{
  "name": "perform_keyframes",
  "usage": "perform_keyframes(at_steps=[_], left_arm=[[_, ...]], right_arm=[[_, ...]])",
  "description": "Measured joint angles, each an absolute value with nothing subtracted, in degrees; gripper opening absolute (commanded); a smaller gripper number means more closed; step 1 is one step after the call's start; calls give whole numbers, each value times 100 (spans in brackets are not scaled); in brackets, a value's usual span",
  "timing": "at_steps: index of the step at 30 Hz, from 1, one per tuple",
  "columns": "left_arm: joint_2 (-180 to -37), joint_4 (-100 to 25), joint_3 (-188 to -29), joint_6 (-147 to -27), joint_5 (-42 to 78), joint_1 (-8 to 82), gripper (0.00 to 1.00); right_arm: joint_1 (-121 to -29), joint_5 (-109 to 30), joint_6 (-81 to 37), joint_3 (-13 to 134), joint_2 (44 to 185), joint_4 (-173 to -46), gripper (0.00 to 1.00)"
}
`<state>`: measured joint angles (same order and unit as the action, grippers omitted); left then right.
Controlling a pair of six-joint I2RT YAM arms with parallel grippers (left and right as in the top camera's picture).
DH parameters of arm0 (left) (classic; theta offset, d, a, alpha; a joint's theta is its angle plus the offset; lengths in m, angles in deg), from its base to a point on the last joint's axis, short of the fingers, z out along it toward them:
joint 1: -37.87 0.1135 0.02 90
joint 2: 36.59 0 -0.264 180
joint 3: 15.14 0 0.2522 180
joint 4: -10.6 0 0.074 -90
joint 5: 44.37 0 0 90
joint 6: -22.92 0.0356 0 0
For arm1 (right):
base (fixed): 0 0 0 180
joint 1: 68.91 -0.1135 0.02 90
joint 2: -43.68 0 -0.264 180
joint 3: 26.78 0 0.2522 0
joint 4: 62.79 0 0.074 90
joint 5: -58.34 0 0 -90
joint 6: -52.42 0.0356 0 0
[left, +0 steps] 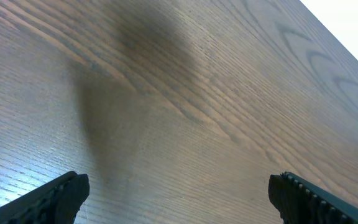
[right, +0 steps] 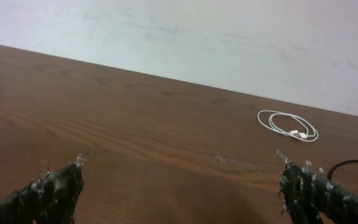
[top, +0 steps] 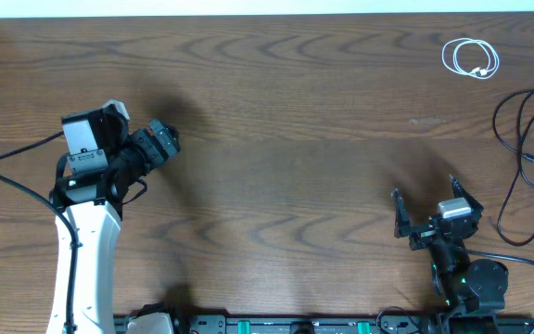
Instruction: Untangle cables
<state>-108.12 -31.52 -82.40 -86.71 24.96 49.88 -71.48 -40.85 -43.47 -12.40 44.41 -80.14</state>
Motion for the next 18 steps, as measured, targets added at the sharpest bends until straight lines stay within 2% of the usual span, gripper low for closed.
perform_keyframes(at_steps=[9,18], left_arm=[[-10707,-3367,-8240,-8671,2651,4986,97],[-9389,-3316,-7936,-8671,3228,4984,98]], right_arm=[[-7148,-4085,-4347,-1240,4441,-8014,99],[-7148,-4085,-4347,-1240,4439,-8014,99]])
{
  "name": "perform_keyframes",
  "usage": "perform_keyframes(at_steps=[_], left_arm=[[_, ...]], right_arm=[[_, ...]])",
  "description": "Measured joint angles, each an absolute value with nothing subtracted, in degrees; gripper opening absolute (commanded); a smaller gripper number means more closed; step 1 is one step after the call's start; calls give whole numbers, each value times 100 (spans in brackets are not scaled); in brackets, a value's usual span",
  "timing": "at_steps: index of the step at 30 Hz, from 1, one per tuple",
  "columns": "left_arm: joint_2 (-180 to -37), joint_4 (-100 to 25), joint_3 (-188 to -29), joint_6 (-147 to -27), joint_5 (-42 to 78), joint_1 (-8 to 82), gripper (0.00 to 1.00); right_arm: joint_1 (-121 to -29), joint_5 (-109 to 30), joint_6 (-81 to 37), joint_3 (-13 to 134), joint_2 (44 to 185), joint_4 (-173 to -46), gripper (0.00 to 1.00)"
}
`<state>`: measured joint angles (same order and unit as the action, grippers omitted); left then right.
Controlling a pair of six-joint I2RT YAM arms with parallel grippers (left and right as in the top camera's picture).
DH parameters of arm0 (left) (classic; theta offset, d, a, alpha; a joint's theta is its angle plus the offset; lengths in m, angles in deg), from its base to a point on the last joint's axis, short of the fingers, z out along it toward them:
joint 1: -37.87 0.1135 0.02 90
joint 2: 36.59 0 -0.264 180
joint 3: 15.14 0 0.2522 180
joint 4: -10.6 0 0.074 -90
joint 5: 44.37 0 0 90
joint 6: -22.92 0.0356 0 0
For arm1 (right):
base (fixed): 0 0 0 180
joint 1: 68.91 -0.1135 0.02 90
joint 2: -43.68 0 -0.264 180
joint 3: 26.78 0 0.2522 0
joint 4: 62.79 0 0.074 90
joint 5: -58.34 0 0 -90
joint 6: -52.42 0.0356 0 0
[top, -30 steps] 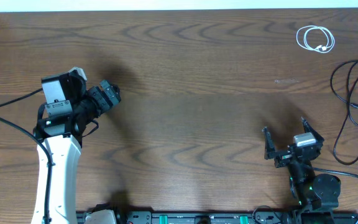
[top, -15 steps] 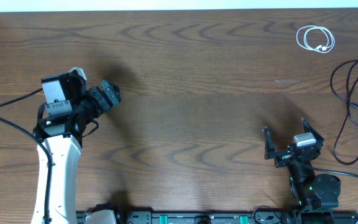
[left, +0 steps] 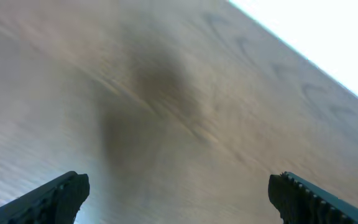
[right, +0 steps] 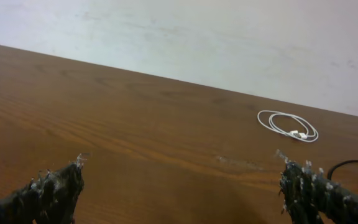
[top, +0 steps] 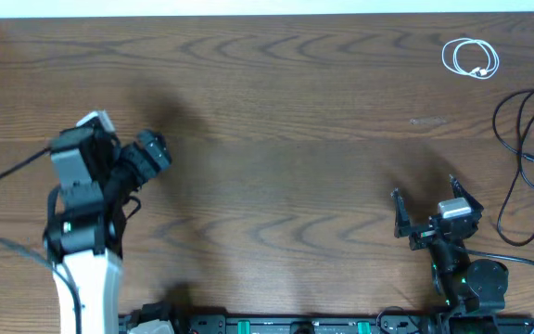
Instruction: Untangle cables
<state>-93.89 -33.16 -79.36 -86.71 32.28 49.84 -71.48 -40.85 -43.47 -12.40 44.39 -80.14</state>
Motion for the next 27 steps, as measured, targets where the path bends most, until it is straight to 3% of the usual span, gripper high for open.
perform_keyframes(at_steps=[13,27], left_arm=[[-6982,-599,-6085,-8669,3740,4984,97],[-4665,837,-3534,-8064,3847,4507,98]], right_arm=[[-7148,-4085,-4347,-1242,4439,-8012,99],[-7148,-4085,-4347,-1242,4439,-8012,99]])
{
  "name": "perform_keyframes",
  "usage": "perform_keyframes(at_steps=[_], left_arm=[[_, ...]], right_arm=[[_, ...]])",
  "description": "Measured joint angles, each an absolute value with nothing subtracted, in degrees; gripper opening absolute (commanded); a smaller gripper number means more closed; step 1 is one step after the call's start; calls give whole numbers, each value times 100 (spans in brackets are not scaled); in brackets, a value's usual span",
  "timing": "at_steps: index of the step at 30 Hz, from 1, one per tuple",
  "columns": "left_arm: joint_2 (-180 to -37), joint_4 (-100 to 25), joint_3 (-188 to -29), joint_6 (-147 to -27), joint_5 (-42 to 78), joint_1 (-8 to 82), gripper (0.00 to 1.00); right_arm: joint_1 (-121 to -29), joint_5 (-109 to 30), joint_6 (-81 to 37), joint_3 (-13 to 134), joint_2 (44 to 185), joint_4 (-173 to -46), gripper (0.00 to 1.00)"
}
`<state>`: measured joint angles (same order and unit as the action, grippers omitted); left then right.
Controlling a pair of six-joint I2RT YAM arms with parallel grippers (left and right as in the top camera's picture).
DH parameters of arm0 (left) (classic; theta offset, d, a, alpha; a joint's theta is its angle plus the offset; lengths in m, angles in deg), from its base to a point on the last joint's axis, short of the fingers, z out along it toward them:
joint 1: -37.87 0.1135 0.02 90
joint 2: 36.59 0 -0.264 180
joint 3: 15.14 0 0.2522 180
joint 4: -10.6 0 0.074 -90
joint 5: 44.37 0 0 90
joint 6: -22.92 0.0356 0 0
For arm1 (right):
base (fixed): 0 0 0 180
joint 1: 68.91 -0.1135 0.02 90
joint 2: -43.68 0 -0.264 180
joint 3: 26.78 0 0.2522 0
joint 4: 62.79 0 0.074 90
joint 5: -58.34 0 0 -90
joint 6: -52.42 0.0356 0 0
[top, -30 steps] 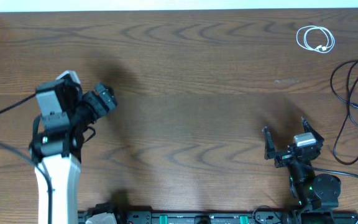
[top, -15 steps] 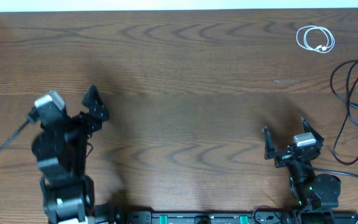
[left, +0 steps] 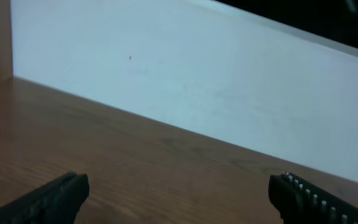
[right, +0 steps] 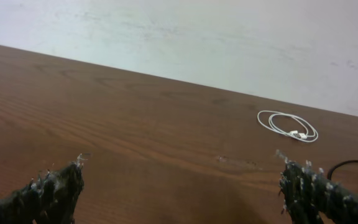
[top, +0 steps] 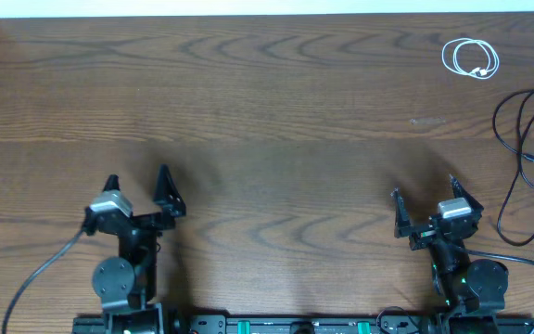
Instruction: Untangle cables
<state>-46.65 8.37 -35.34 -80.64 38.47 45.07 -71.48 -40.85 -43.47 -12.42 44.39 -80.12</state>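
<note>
A coiled white cable (top: 471, 57) lies at the table's far right corner, also seen in the right wrist view (right: 288, 126). A loose black cable (top: 525, 148) sprawls along the right edge; a bit of it shows at the right wrist view's edge (right: 353, 167). My left gripper (top: 138, 186) is folded back at the near left, open, nothing between its fingers (left: 55, 198). My right gripper (top: 425, 197) rests open at the near right, well short of both cables, its fingers (right: 306, 186) empty.
The wooden table (top: 267, 121) stretches bare between the arms. A white wall (left: 197, 87) runs behind the far edge. The rail of the arm bases (top: 276, 325) lines the near edge.
My left arm has drawn back from a raised pose over the left of the table to a folded pose near its base, its camera now facing the far wall. The right arm is unchanged.
My left arm stood extended over the left table with its gripper open, looking down at bare wood. Then it sat a little lower and further left. Now it is folded at its base. The right gripper and both cables stayed where they were.
</note>
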Motion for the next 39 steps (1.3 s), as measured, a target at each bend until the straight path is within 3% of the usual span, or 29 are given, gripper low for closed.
perform_keyframes(at_steps=[7,19,39], left_arm=[[-3992,808,-2944,-7533,3847,4374,97],[-3723,-366,-2950,-7041,3897,4374,98],[-3719,-422,-2970,-6999,3980,4374,98]], right_arm=[[-7148,-4085,-4347,-1242,4439,-8012,99],[-7148,-4085,-4347,-1246,4436,-8010,99],[-7148,-4085,-4347,-1246,4436,-8010,99]])
